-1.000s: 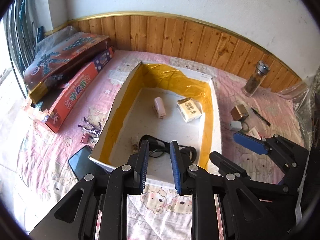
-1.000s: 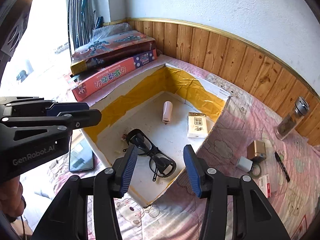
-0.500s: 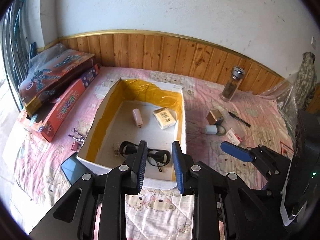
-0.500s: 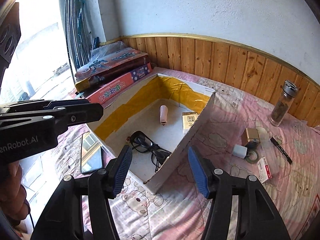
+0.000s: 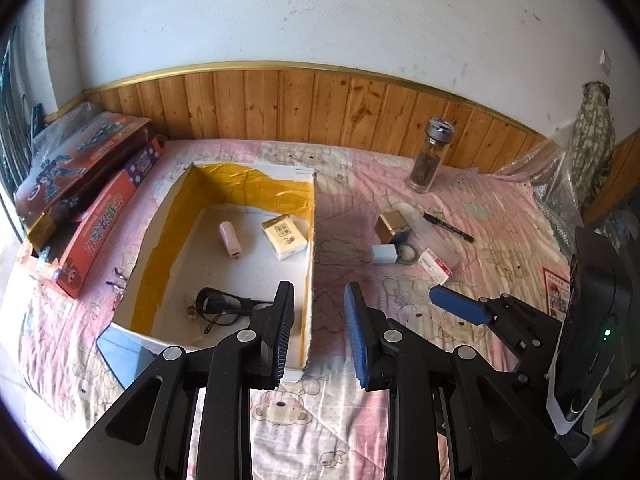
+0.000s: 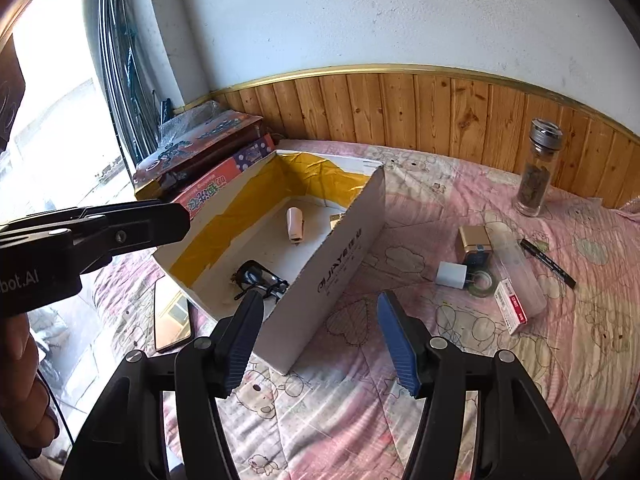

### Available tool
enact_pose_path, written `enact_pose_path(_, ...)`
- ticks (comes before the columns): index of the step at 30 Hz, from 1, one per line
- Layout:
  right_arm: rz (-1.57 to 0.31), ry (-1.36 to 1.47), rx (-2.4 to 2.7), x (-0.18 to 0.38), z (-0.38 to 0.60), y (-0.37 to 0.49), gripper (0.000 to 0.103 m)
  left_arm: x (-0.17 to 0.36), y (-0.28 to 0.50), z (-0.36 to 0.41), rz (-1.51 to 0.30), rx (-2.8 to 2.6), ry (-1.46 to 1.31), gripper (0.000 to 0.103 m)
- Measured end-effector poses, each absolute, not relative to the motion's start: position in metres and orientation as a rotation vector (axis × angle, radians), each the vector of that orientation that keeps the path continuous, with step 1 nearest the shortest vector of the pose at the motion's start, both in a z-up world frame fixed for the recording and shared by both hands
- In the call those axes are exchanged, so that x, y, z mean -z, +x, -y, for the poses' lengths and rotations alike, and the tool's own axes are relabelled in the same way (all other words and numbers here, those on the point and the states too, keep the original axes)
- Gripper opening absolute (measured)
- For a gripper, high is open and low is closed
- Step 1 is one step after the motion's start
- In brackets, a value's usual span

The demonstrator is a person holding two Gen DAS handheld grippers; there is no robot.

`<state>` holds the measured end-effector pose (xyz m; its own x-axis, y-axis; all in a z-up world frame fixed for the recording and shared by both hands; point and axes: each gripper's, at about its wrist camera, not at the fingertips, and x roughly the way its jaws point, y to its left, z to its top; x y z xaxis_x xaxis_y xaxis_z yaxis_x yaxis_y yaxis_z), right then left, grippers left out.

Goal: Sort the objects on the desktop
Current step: 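Withdraw both tools from the box toward the remaining items, then grasp the white charger with the left gripper while the right grasps the red-white box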

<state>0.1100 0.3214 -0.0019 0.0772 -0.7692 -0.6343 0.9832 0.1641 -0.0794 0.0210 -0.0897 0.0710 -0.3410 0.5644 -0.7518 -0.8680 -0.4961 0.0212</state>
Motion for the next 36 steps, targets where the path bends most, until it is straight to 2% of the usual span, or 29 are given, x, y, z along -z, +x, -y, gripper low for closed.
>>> enact_pose_path(14, -0.561, 0.602, 1.554, 0.015, -0.315, 0.017, 0.062, -0.035, 0.049, 0.012, -0.612, -1.825, -0.925, 0.031)
enact_pose_path(24, -0.506, 0.763, 1.731, 0.035, -0.309, -0.083, 0.062, 0.038, 0.048, -0.068, -0.686, -1.732, -1.055, 0.036)
enact_pose_path(27, -0.523, 0.794, 1.776, 0.041, -0.301, -0.105, 0.068, 0.066, 0.037, -0.093, -0.709, -1.724, -1.109, 0.037)
enact_pose_path(33, -0.615, 0.820, 1.791, 0.059, -0.276, -0.129, 0.068, 0.106, 0.020, -0.130, -0.727, -1.699, -1.168, 0.037)
enact_pose_path(36, -0.689, 0.769, 1.763, 0.065, -0.265, -0.122, 0.055, 0.120, 0.012, -0.144, -0.744, -1.700, -1.181, 0.038)
